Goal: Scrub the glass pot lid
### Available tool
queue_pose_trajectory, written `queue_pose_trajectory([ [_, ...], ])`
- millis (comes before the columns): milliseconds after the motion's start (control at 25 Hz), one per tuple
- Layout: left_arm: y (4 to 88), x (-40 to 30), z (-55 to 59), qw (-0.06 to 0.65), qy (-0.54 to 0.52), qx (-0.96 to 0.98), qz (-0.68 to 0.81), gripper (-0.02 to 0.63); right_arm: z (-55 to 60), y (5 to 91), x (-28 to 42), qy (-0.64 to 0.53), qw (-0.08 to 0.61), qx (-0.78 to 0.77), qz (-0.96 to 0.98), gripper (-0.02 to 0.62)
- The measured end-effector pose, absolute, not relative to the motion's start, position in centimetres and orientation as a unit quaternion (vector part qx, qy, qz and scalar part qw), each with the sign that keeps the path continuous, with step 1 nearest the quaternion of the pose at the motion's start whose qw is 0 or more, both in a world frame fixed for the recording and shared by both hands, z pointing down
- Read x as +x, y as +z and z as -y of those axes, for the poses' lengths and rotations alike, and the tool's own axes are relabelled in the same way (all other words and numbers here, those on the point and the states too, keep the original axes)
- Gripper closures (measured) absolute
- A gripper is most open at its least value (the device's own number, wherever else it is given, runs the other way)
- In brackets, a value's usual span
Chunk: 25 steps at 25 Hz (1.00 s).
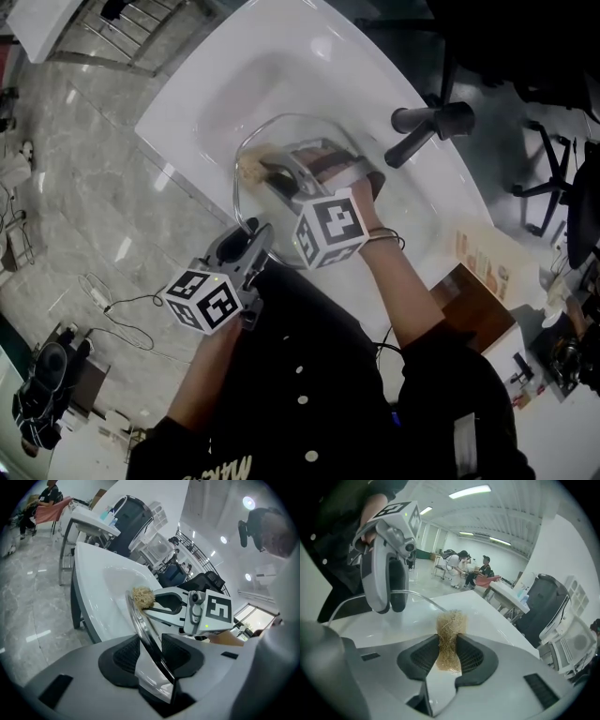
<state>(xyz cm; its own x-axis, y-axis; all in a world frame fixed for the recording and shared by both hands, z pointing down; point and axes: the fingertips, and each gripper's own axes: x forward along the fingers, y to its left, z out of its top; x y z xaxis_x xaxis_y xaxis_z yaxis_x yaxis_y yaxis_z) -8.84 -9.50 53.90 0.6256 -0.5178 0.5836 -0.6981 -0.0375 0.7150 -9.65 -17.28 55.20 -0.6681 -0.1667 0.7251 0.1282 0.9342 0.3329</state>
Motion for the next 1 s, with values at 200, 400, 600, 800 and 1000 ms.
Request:
queue_pose_trajectory([
  [200,54.0,-9.0,9.5,0.554,0.058,0.718,0.417,0.44,17.1,55.8,-9.9,-0.192,0.414,0.001,0.89,0.468],
  [400,53.9,-9.0,9.4,0.556,0.043,0.722,0.409,0.44,15.8,56.4,-9.7,-0.194,0.423,-0.013,0.885,0.468],
  [600,53.8,-9.1,9.4,0.554,0.044,0.729,0.399,0.432,14.1,55.8,-10.1,-0.208,0.419,-0.039,0.883,0.468],
  [800,53.8,-8.9,9.2,0.551,0.031,0.745,0.376,0.419,12.0,55.4,-9.5,-0.222,0.403,-0.068,0.885,0.468],
  [1000,53.5,-9.1,9.1,0.558,0.018,0.749,0.355,0.417,10.5,55.1,-8.8,-0.233,0.395,-0.083,0.885,0.469],
])
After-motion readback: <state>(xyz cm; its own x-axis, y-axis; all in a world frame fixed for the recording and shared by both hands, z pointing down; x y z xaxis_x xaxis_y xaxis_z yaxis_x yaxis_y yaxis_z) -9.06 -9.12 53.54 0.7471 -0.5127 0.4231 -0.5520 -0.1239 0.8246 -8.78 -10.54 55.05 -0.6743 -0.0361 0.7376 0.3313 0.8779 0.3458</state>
